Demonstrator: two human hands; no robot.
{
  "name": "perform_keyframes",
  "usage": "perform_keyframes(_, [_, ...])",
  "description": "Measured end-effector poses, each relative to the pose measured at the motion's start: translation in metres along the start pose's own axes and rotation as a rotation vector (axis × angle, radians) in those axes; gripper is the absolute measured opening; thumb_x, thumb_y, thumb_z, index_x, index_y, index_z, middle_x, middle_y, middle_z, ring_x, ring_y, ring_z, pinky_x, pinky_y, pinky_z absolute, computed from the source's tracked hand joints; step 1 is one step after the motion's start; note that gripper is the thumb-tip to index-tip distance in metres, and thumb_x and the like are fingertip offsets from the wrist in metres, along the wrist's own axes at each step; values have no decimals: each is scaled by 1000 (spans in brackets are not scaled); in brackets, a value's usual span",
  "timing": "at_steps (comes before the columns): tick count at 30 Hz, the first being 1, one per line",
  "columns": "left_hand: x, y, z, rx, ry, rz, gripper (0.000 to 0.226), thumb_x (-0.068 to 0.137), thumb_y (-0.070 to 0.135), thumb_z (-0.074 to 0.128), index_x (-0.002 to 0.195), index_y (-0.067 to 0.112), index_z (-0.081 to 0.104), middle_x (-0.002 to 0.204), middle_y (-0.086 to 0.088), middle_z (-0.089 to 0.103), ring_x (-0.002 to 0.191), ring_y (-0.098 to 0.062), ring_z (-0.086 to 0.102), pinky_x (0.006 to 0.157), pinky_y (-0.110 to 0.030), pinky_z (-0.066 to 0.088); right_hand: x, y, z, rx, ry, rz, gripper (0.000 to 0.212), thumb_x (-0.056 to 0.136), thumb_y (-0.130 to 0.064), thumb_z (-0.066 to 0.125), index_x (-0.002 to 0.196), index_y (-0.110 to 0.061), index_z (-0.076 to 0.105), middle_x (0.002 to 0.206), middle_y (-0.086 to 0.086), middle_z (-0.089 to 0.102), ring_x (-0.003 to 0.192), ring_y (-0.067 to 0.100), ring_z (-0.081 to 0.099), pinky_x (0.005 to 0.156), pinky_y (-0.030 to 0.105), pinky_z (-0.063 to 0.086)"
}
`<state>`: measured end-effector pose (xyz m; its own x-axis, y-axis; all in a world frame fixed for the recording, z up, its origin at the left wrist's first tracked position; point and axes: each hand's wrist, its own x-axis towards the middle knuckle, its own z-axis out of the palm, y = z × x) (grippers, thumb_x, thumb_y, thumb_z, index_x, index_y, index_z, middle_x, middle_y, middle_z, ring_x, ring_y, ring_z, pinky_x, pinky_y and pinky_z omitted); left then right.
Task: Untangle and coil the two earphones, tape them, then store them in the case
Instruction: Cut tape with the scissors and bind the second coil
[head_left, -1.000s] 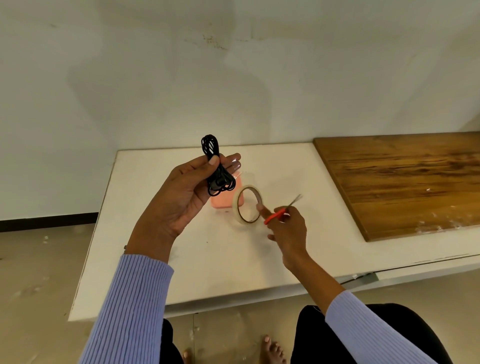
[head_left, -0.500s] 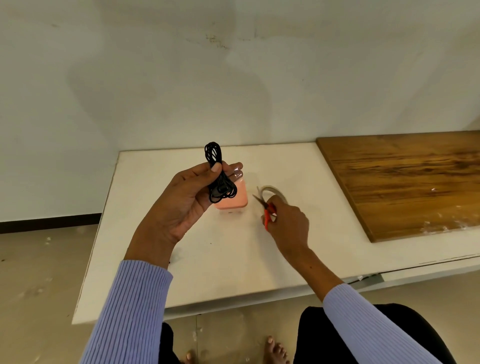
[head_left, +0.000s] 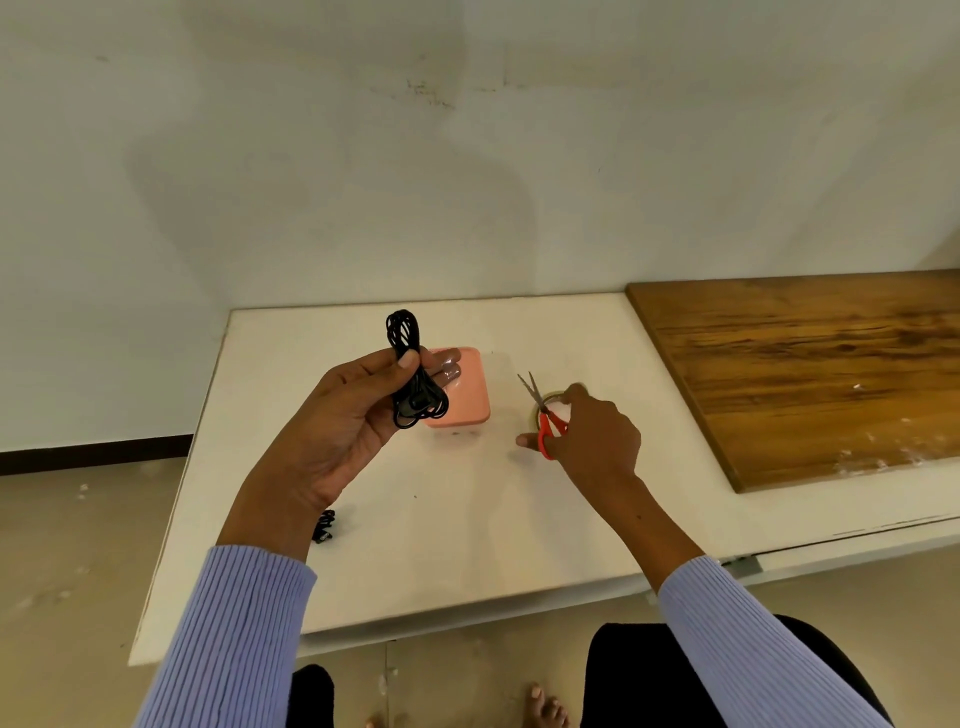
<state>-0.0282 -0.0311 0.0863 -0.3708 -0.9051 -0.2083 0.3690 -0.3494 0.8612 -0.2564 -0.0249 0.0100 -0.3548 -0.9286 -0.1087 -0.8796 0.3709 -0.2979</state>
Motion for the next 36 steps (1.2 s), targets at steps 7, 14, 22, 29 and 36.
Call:
perform_keyframes(7, [1,-6,-5,5,-14,-37,19,71,23,63,78,12,77,114,-18,67,111,-28,63,96,-34,48,8,-7,4,11,-88,100,62,69,-40,79,115,-6,54,111,8,55,86,21,58,69,25,44])
perform_keyframes(14, [1,-7,-10,1,-14,-51,21,67,23,64,79,11,77,115,-18,67,110,-28,63,94,-33,49,4,-22,5,256,-118,49,30,70,-27,81,79,-10,58,76,3,55,69,17,47,52,18,30])
perform_keyframes(22, [1,-8,-13,-15,-15,-49,21,68,23,64,79,11,77,115,-19,66,110,-29,63,94,-32,50,12,-33,25,180,-31,60,7,78,-13,72,84,-9,70,83,6,69,73,18,61,67,26,50])
perform_keyframes(29, [1,-9,-14,-59,0,-63,21,79,19,57,78,11,76,116,-20,65,111,-30,62,97,-35,47,-15,-42,7,763,-55,-103,12,83,-18,69,81,-7,73,74,5,71,65,15,67,67,26,53])
perform_keyframes(36, [3,-14,-8,-24,-2,-76,24,83,20,53,78,14,75,114,-18,67,113,-29,61,98,-34,47,-52,-73,-13,1444,-433,126,30,82,-30,67,98,-4,69,92,9,73,85,17,71,73,29,57])
